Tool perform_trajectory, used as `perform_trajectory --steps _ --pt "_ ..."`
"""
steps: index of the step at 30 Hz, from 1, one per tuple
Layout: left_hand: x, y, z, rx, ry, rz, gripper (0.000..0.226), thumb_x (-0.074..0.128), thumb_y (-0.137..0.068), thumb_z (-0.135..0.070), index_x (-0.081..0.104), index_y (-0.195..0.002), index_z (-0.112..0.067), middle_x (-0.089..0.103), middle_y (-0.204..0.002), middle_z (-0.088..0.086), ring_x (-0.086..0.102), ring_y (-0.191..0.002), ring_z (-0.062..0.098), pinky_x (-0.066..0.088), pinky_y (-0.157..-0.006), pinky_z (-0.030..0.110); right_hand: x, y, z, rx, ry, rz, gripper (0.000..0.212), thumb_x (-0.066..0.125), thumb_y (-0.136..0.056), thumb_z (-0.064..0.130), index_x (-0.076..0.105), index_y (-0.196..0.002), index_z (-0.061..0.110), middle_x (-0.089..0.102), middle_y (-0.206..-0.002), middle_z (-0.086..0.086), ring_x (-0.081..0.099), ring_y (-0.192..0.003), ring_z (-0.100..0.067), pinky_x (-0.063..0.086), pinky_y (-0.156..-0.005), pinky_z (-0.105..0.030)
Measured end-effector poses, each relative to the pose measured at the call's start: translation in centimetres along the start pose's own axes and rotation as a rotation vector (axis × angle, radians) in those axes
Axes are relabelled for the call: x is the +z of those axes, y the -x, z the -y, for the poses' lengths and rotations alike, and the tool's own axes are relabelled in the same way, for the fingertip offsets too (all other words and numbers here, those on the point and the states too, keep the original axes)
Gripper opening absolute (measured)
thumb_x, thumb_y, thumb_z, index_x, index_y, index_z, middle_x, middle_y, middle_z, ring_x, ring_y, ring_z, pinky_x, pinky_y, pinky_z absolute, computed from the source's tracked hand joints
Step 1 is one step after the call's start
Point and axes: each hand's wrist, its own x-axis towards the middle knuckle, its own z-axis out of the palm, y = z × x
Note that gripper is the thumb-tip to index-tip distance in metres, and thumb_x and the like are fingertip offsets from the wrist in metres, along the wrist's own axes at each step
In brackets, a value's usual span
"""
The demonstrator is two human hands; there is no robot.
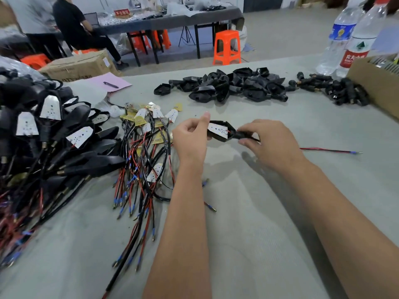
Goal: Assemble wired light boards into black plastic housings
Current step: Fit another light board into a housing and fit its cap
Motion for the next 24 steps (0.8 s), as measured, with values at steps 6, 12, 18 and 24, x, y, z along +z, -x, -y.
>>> perform_trajectory --steps 6,12,18,24 --pt "0.2 2.1 -2.9 -0.387 0.302 0.285 0.062 0.035 -0.104 -0.063 0.069 -0.101 -0.011 0.074 -0.094 0.012 0.071 -0.074 0.020 0.060 -0.063 0.029 0.8 -2.2 6.0 0.187 -0.464 -0.048 0.010 0.078 -0.087 0.030 0.080 -0.093 0.023 0.076 -0.076 0.003 0.070 -0.072 -0.007 0.058 -0.075 -0.031" --pt "-8.5 1.7 -5.8 -0.455 0.030 0.401 0.050 0.047 -0.106 -0.049 0.068 -0.117 -0.005 0.073 -0.096 0.018 0.069 -0.058 0.020 0.056 -0.047 0.027 4.8 -5.7 13.9 0.378 -0.802 0.000 0.031 0.084 -0.083 0.025 0.055 -0.096 0.023 0.071 -0.084 -0.013 0.064 -0.066 -0.025 0.050 -0.061 -0.036" --pt "-21.2 -0.7 -7.5 -0.091 -0.645 0.092 0.026 0.055 -0.105 -0.018 0.072 -0.090 -0.005 0.070 -0.066 0.008 0.048 -0.045 0.006 0.036 -0.047 0.021 9.1 -7.4 23.5 0.187 -0.782 -0.111 0.027 0.077 -0.088 0.022 0.055 -0.103 0.021 0.067 -0.081 -0.002 0.063 -0.070 -0.022 0.049 -0.067 -0.033" --pt "-27.6 -2.2 -7.7 0.090 -0.957 -0.590 0.019 0.060 -0.099 -0.028 0.078 -0.099 -0.021 0.076 -0.100 0.007 0.066 -0.103 0.033 0.049 -0.085 0.037 12.9 -9.8 31.8 -0.264 -0.290 0.076 0.061 0.062 -0.099 0.035 0.042 -0.152 0.014 0.033 -0.158 -0.019 0.031 -0.142 -0.040 0.033 -0.114 -0.049"
